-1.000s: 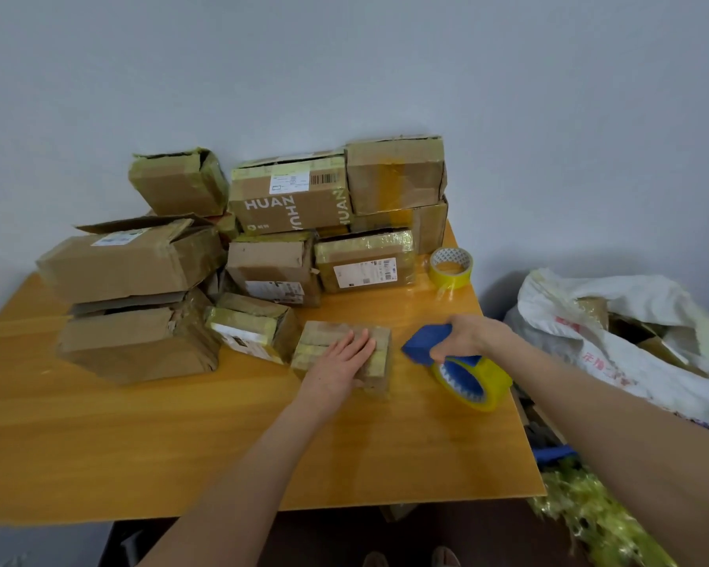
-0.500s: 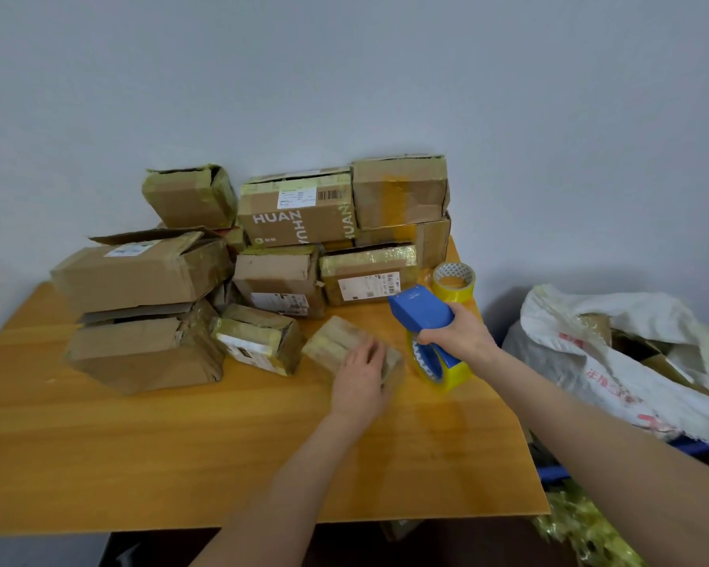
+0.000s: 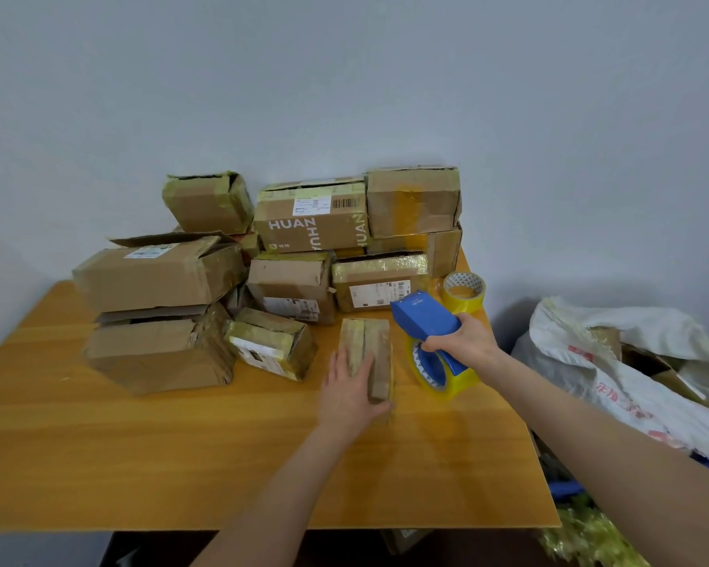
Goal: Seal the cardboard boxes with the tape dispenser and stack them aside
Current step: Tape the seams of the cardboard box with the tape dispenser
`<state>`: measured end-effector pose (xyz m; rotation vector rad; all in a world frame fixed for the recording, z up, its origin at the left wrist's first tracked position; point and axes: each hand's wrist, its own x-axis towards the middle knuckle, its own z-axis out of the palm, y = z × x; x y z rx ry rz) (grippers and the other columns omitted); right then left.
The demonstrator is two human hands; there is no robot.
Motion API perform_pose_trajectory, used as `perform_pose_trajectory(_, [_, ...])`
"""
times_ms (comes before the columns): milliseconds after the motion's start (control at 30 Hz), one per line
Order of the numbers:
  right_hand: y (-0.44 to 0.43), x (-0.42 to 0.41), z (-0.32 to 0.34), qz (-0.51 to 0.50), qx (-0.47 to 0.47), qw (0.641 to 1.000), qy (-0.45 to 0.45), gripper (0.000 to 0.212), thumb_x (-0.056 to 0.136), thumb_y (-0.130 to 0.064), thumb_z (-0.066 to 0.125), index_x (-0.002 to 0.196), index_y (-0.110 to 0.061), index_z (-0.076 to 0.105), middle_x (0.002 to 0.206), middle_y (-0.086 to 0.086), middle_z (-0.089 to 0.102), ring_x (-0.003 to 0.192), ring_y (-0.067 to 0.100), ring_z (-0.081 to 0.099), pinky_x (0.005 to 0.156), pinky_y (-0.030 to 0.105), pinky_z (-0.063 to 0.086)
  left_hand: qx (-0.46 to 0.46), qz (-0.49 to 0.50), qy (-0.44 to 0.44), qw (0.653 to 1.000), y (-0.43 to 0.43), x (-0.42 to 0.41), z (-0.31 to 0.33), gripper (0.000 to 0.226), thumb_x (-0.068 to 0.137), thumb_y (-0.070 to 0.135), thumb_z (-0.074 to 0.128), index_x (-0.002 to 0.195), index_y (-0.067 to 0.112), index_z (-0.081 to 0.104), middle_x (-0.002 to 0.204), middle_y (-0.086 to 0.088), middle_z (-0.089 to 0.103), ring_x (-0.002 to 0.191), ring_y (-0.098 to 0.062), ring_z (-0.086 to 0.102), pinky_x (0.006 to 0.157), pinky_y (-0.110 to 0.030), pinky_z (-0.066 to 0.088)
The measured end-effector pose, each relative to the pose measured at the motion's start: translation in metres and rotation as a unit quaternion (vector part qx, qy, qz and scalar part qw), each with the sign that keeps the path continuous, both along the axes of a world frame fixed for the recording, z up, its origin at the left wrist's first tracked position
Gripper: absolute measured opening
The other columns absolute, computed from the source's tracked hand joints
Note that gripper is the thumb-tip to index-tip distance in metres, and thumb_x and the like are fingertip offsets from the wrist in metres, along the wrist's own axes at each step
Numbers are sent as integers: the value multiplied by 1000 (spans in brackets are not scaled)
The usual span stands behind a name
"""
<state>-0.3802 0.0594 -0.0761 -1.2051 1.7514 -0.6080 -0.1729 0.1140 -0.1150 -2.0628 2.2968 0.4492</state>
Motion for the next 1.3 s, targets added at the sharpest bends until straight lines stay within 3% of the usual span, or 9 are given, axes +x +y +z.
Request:
perform_pose_trajectory(433, [5, -28, 23, 33, 28, 994, -102, 37, 73, -14, 78, 104, -18, 57, 97, 4, 62, 81, 19, 61, 60, 24, 46, 2, -19, -25, 999, -13, 0, 2, 81, 91, 30, 63, 153, 33, 10, 161, -8, 1, 148, -30, 4, 114, -40, 31])
perform_pose_trajectory(600, [9, -31, 37, 86, 24, 989, -115, 45, 74, -11, 77, 115, -17, 59, 107, 7, 65, 95, 25, 65, 78, 32, 53, -16, 8, 132, 991, -12, 19, 21, 74, 86, 35, 67, 149, 31, 28, 157, 1, 19, 139, -19, 31, 111, -38, 37])
perform_pose_trajectory(700, [11, -30, 53, 135, 15, 981, -136, 57, 62, -17, 80, 115, -20, 59, 107, 6, 66, 95, 23, 66, 77, 28, 52, -23, 151, 343, 927, -21, 21, 44, 51, 93, 38, 57, 140, 22, 45, 140, 2, 48, 121, -14, 51, 101, -33, 46])
perform_pose_trajectory(767, [12, -27, 61, 165, 8, 976, -141, 62, 56, -21, 76, 115, -23, 58, 107, 5, 65, 94, 19, 66, 72, 23, 51, 84, 232, 528, 813, -26, 22, 58, 47, 95, 46, 50, 131, 16, 53, 124, -1, 62, 108, -16, 61, 90, -33, 53])
perform_pose_trajectory(800, [13, -26, 63, 176, 6, 974, -145, 62, 55, -20, 76, 115, -24, 59, 108, 5, 65, 94, 19, 67, 72, 23, 51, 123, 252, 581, 764, -27, 22, 64, 48, 95, 50, 47, 126, 14, 56, 116, -1, 66, 103, -17, 64, 84, -32, 55])
perform_pose_trajectory(867, [15, -22, 64, 195, 4, 970, -147, 62, 55, -20, 76, 114, -25, 59, 108, 4, 65, 96, 20, 66, 73, 24, 51, 156, 261, 619, 724, -29, 20, 74, 52, 92, 58, 46, 119, 15, 60, 108, -1, 70, 98, -18, 67, 77, -32, 56])
perform_pose_trajectory(1000, [17, -15, 63, 221, 14, 965, -141, 74, 44, -28, 80, 115, -29, 59, 111, 4, 63, 99, 20, 65, 75, 25, 50, 183, 267, 623, 712, -29, 16, 85, 55, 86, 65, 50, 106, 17, 68, 93, 2, 75, 87, -17, 70, 63, -27, 54])
perform_pose_trajectory(1200, [20, -10, 62, 247, 28, 960, -128, 79, 43, -29, 81, 119, -28, 58, 116, 6, 61, 104, 22, 63, 79, 28, 51, 174, 254, 631, 712, -24, 20, 85, 16, 91, 24, 64, 97, 9, 67, 72, 2, 69, 65, -9, 62, 58, -22, 51])
perform_pose_trajectory(1300, [20, -10, 60, 249, 29, 960, -125, 74, 48, -23, 81, 119, -26, 58, 116, 7, 61, 105, 24, 62, 82, 30, 52, 175, 252, 620, 722, -22, 24, 80, 14, 95, 21, 58, 93, 9, 67, 73, 2, 68, 64, -8, 61, 60, -22, 51])
